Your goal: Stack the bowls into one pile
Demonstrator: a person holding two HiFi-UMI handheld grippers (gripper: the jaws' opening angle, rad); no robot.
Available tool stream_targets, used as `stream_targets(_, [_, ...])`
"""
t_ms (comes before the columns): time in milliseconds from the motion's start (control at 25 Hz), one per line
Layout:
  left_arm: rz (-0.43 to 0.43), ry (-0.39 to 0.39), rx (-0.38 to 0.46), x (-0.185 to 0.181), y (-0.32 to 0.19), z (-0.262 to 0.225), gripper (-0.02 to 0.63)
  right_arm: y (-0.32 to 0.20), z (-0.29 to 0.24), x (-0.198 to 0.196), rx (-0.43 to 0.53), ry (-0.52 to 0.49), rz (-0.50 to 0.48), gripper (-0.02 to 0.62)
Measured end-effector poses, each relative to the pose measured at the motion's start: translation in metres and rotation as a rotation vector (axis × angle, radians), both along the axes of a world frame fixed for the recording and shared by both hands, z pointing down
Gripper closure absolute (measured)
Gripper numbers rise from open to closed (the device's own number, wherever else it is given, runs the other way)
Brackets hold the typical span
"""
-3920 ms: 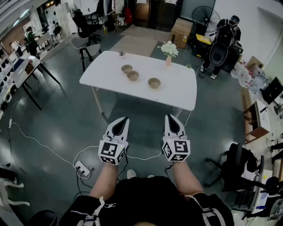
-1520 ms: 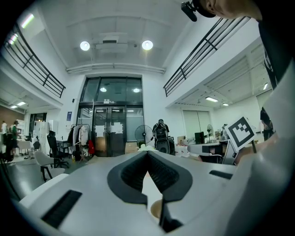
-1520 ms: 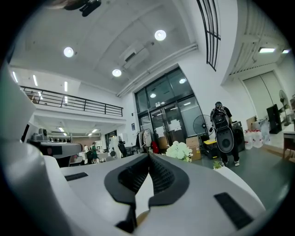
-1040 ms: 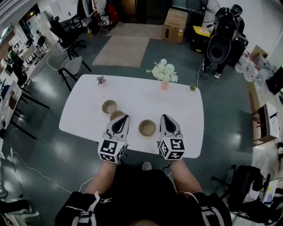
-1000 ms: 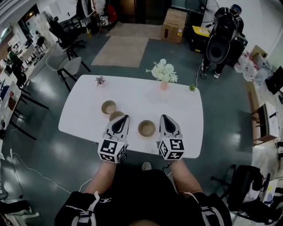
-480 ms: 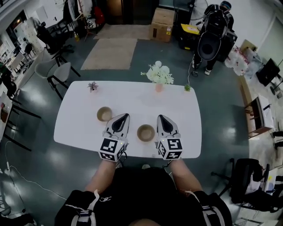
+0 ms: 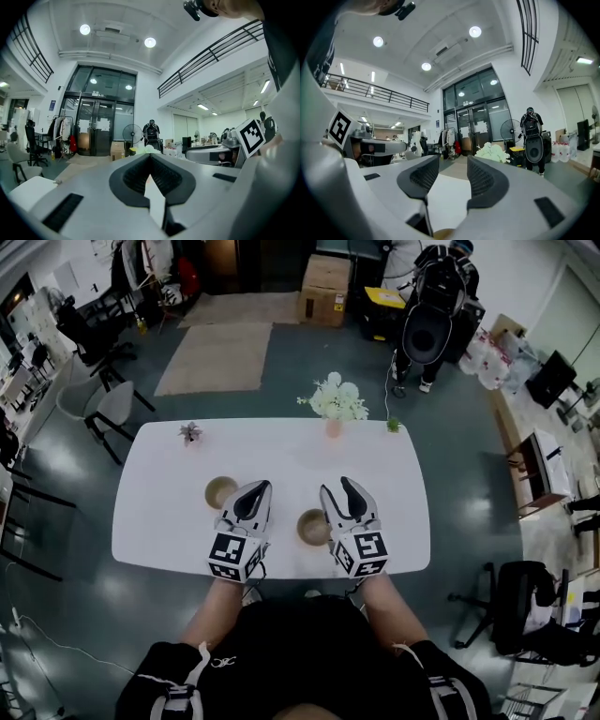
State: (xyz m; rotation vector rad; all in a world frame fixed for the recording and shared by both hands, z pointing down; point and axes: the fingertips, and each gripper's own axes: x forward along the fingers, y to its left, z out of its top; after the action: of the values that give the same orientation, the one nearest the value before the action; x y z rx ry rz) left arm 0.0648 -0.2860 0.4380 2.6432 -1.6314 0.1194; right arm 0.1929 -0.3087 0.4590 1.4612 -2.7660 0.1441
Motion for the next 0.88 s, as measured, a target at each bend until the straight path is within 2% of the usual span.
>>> stream_targets(160, [0.005, 0.014, -0.007, -0.013, -0.003, 0.004, 0.594, 0.000, 0.016, -0.016, -0.032, 0.074, -0.039, 0.396])
stream_targets(360, [-0.005, 0.019, -0.024, -0.031, -0.001, 0.013, 0.594, 0.021, 0.059, -0.045, -0.134, 0.180, -0.254, 0.397])
stream_targets(520, [-0.022, 0.025, -0.040, -0.047, 0.000, 0.024, 0.594, 0.050, 0.118, -0.062, -0.201, 0.416, -0.472, 0.396])
stream_targets(720, [-0.056, 0.037, -0.067, -0.067, 0.005, 0.037, 0.594, 0.076, 0.194, -0.057, -0.266, 0.704, -0.613, 0.393])
stream_targets(880, [-0.081, 0.059, -0.087, -0.079, 0.008, 0.046, 0.594, 0.091, 0.248, -0.050, -0.393, 0.872, -0.746, 0.393])
